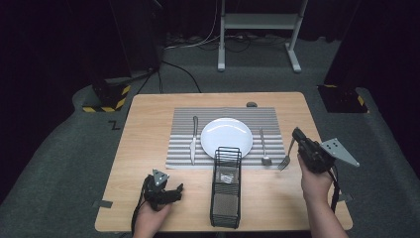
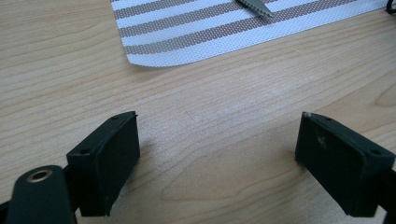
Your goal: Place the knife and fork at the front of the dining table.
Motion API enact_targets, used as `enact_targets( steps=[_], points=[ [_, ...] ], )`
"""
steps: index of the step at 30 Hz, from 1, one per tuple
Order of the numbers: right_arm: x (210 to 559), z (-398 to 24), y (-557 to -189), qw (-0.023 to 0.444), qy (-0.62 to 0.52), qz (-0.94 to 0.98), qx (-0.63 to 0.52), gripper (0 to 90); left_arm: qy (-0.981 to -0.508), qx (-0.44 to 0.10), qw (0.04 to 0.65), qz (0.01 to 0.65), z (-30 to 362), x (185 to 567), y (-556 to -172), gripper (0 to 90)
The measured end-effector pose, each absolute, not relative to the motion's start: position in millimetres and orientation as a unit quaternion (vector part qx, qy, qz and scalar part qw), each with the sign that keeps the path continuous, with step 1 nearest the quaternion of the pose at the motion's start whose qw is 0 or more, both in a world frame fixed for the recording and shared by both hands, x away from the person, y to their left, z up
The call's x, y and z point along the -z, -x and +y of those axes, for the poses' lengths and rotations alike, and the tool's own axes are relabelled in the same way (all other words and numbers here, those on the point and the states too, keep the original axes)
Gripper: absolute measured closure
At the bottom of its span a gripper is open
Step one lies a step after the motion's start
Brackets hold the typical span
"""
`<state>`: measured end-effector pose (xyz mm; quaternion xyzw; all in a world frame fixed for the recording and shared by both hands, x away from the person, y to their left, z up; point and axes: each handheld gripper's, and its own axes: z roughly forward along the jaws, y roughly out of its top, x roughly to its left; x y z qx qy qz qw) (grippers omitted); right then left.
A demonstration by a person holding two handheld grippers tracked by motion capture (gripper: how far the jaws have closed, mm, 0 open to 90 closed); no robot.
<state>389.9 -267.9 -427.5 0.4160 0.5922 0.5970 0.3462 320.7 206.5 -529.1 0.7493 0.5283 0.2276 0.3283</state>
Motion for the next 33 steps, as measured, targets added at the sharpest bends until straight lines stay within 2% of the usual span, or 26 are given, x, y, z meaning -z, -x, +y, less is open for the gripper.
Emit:
enact_targets(
  steps=[24,33],
  points=[
    [464,-247,-487,0.293,-0.461,0.612,-0.572,86.4,-0.747,-0.227,0.33,0.53,206,529,-319,14.3],
    [479,-243,-510,0.273,-0.487,0.609,-0.564,86.1,-0.748,-0.228,0.33,0.529,207,529,-319,14.3]
  ],
)
